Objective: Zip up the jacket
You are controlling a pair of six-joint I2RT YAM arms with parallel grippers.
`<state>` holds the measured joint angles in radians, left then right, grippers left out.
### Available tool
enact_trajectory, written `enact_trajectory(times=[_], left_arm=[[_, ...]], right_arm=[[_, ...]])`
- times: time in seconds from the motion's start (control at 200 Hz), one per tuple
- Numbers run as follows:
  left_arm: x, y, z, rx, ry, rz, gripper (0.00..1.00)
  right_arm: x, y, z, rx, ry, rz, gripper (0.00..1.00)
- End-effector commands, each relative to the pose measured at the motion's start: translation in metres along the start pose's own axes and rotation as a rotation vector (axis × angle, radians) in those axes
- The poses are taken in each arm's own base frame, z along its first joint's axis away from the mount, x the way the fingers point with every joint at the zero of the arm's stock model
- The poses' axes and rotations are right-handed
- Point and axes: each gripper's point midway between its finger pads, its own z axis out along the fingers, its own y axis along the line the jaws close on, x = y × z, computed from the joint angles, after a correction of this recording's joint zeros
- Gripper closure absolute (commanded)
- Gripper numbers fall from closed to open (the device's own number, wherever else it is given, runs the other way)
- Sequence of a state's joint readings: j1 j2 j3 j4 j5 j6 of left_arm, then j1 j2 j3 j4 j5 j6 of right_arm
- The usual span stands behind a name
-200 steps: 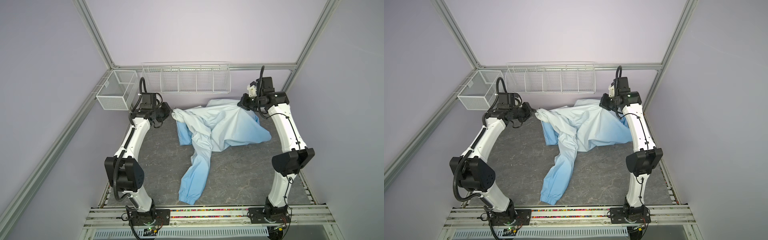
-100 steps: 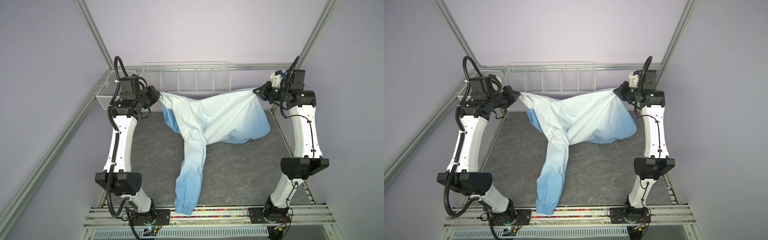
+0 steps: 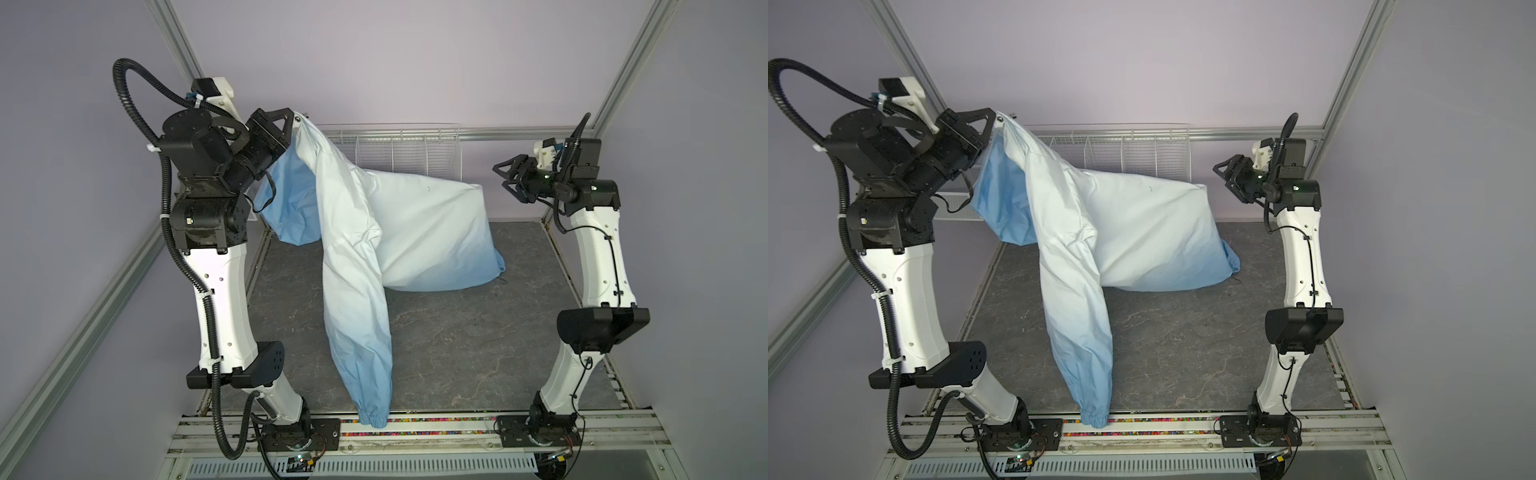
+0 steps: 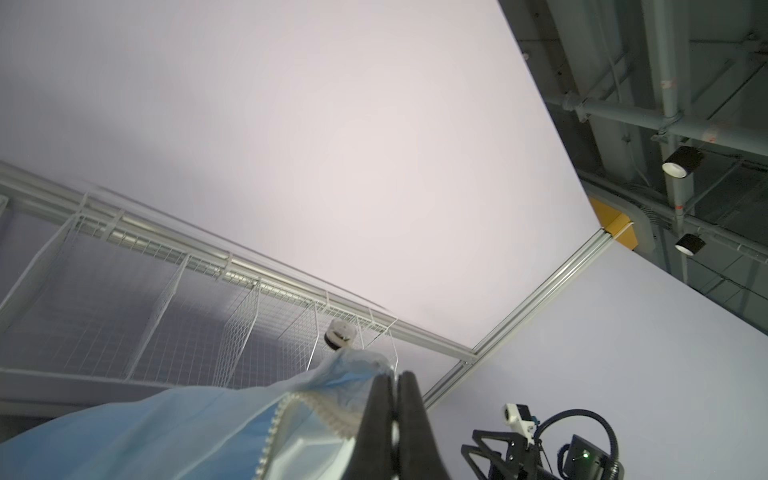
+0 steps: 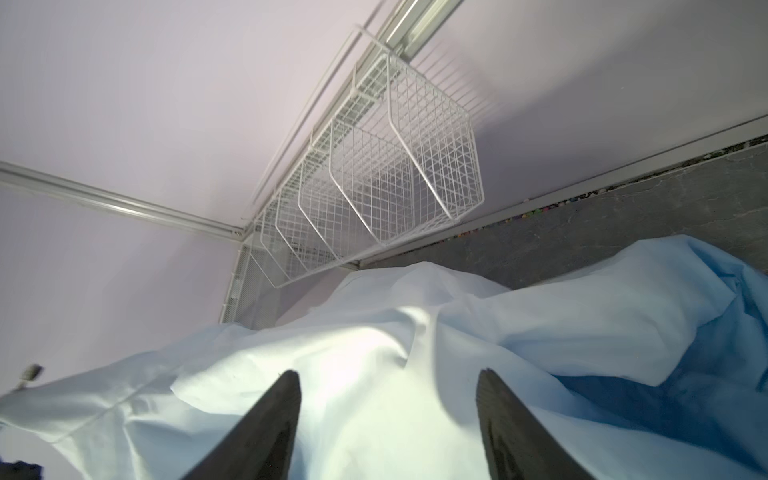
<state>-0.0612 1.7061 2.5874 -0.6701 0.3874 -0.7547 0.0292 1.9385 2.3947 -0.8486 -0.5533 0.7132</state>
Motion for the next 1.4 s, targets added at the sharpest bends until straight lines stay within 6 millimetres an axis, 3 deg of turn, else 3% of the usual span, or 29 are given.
enact_trajectory(times=[0.0, 0.125, 0.165, 0.36, 0.49, 0.575, 0.685, 0.755, 0.765, 0.805, 0.96, 1.065, 1.105, 1.17, 1.31, 1.395], left_arm=[[-0.022, -0.023, -0.004, 0.092, -0.079, -0.025, 1.0], [-0.016, -0.017, -0.005, 0.069, -0.056, -0.021, 1.0], [-0.014, -0.015, -0.006, 0.061, -0.051, -0.02, 1.0], [-0.008, -0.009, -0.009, 0.032, -0.035, -0.014, 1.0], [-0.004, -0.005, -0.01, 0.014, -0.02, -0.008, 1.0], [-0.003, -0.005, -0.011, 0.011, -0.017, -0.006, 1.0], [-0.001, -0.005, -0.012, 0.011, -0.008, -0.005, 1.0], [0.001, -0.006, -0.013, 0.017, 0.003, -0.006, 1.0], [0.001, -0.006, -0.013, 0.016, 0.002, -0.007, 1.0], [0.002, -0.007, -0.014, 0.018, 0.008, -0.008, 1.0], [0.006, -0.008, -0.018, 0.017, 0.022, -0.008, 1.0], [0.009, -0.009, -0.02, 0.015, 0.035, -0.009, 1.0], [0.01, -0.008, -0.021, 0.009, 0.04, -0.005, 1.0], [0.012, -0.006, -0.022, -0.001, 0.049, -0.002, 1.0], [0.017, 0.001, -0.022, -0.028, 0.064, 0.01, 1.0], [0.022, 0.012, -0.024, -0.077, 0.075, 0.037, 1.0]], right_arm=[[0.025, 0.018, -0.005, 0.022, 0.028, -0.127, 0.16], [0.069, 0.059, -0.002, -0.085, 0.083, -0.261, 0.13], [0.101, 0.083, 0.003, -0.15, 0.137, -0.324, 0.12], [0.225, 0.141, 0.019, -0.323, 0.328, -0.482, 0.11], [0.292, 0.17, 0.034, -0.367, 0.429, -0.551, 0.11], [0.327, 0.178, 0.049, -0.336, 0.484, -0.609, 0.11], [0.353, 0.185, 0.072, -0.322, 0.524, -0.625, 0.11], [0.362, 0.19, 0.085, -0.312, 0.517, -0.642, 0.1], [0.364, 0.19, 0.088, -0.309, 0.515, -0.645, 0.05], [0.368, 0.191, 0.096, -0.301, 0.511, -0.65, 0.01], [0.374, 0.184, 0.129, -0.246, 0.503, -0.642, 0.04], [0.377, 0.179, 0.147, -0.232, 0.496, -0.624, 0.01], [0.375, 0.177, 0.152, -0.229, 0.493, -0.61, 0.12], [0.367, 0.17, 0.157, -0.201, 0.48, -0.583, 0.46], [0.33, 0.156, 0.147, -0.128, 0.421, -0.567, 0.9], [0.3, 0.146, 0.131, -0.09, 0.371, -0.548, 0.93]])
